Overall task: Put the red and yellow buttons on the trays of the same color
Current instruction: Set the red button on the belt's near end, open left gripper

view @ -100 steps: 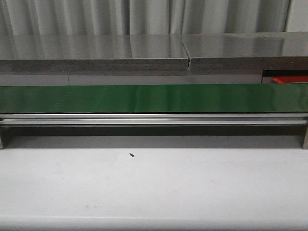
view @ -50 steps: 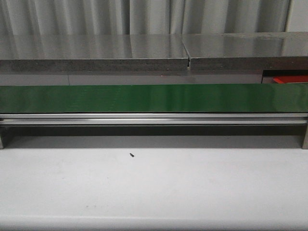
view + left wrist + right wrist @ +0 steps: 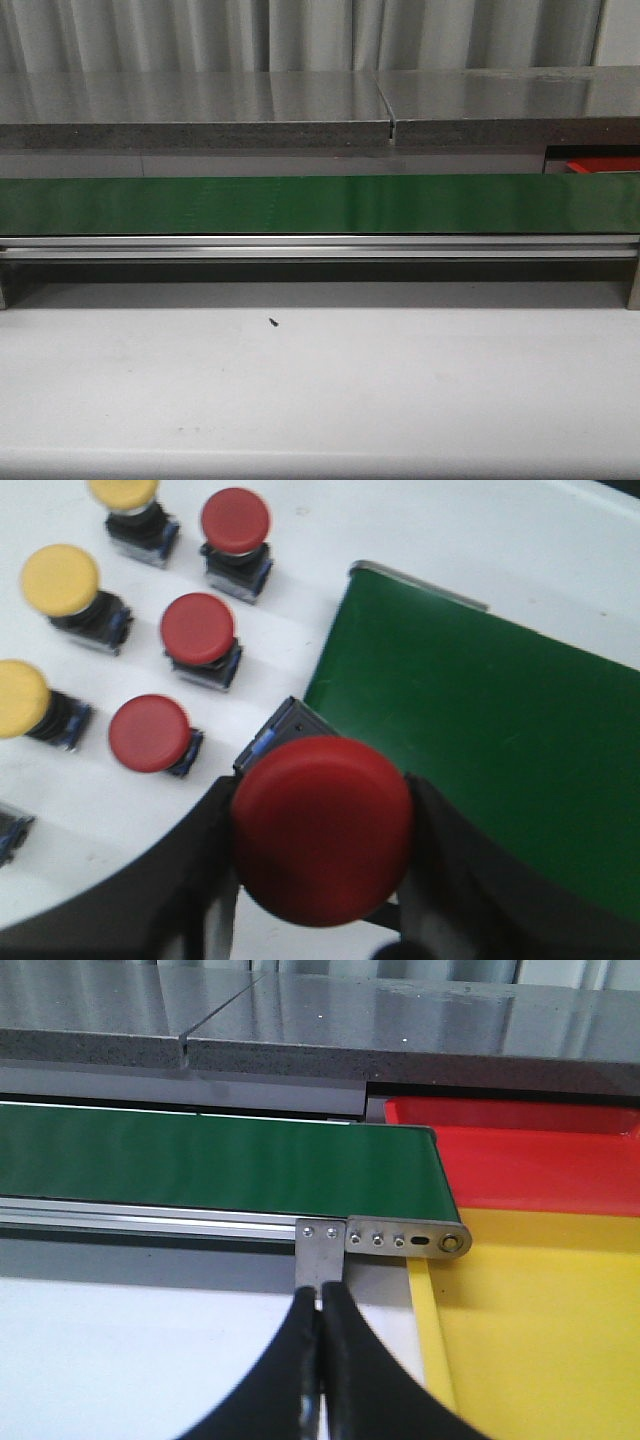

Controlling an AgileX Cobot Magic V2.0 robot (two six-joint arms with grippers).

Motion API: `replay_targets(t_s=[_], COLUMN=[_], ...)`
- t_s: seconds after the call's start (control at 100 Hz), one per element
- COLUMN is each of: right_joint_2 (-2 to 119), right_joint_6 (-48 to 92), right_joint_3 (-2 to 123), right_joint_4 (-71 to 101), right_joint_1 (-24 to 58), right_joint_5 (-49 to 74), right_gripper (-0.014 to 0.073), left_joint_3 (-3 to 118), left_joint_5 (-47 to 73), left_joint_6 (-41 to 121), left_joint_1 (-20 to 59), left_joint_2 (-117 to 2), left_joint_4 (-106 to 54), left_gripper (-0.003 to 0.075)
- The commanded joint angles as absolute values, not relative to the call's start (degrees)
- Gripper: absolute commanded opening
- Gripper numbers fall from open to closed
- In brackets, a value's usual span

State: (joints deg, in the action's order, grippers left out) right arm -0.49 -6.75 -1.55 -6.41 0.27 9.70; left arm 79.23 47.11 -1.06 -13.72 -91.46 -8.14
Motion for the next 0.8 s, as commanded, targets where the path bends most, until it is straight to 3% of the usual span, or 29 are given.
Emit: replay_targets(t_s=[0.0,0.65,0.72,0.79], right_joint_2=[-0.16,-0.16,-0.16,-0.16], right_joint_6=[-6.68,-6.68,-6.68,-6.68], right_joint_3=[-1.51,-1.51,-1.51,-1.51], right_joint_4=[-6.87,-6.87,-6.87,-6.87], right_joint_1=[0.3,0.3,0.3,0.3], right_joint_5=[5.09,5.09,5.09,5.09], right_gripper=[-0.0066,-0.0066,-0.0066,-0.0066], left_joint_3=[82.81,89.33,89.33,89.33], left_joint_5=[44.99,48.8,48.8,48.8], left_joint_6=[-0.95,-0.95,-0.95,-0.85], left_joint_1=[-11.62,-4.47,-4.47,-4.47], left_joint_2=[-91.31,-104.43,-104.43,-104.43], left_joint_4=[-8.89,-9.53,-9.53,-9.53], left_gripper=[-0.0019,-0.0015,0.0017,0.0106])
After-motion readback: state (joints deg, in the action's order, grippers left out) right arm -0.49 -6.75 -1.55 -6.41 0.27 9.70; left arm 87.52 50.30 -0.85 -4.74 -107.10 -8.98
